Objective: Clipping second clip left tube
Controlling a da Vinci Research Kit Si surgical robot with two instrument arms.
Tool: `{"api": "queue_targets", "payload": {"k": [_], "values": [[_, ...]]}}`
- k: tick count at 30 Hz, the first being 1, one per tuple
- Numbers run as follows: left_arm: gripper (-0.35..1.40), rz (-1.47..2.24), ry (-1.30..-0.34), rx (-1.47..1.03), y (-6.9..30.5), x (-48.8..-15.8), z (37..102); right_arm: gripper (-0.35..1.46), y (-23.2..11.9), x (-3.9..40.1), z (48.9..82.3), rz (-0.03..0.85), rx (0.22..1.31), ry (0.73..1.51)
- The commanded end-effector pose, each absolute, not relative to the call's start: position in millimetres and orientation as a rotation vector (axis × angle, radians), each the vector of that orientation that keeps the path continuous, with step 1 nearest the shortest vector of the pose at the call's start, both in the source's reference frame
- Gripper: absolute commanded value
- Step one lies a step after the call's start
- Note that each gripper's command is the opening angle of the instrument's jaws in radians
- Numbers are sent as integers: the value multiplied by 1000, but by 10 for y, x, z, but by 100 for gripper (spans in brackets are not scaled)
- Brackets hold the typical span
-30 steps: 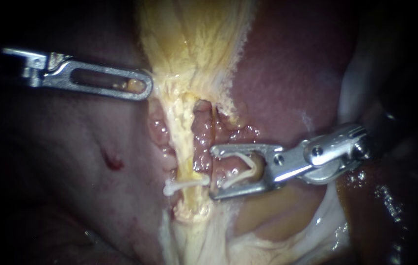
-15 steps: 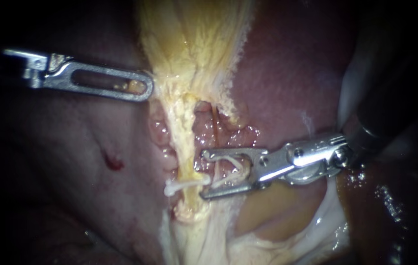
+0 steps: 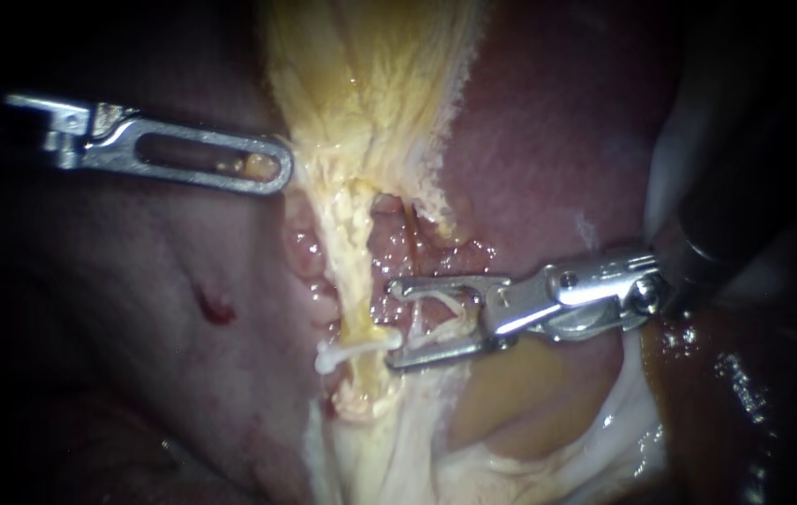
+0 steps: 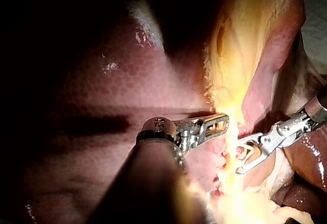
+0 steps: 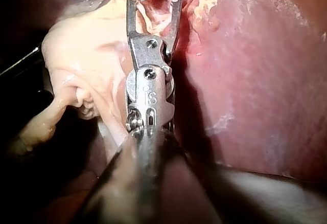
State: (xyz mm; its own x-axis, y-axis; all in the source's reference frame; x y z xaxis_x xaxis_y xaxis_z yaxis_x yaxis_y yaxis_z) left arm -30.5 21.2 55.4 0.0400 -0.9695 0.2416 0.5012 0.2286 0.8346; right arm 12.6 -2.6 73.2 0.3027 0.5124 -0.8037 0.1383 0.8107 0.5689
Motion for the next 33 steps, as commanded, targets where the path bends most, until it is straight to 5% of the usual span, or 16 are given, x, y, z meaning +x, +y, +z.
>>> {"api": "queue_targets", "payload": {"k": [1,33], "values": [[-35,-1251,-941,635,212,-305,554,49,-27,129,731,271,623,1264],[-35,-1249,-941,637,212,-306,555,49,-48,221,727,288,814,1418]]}}
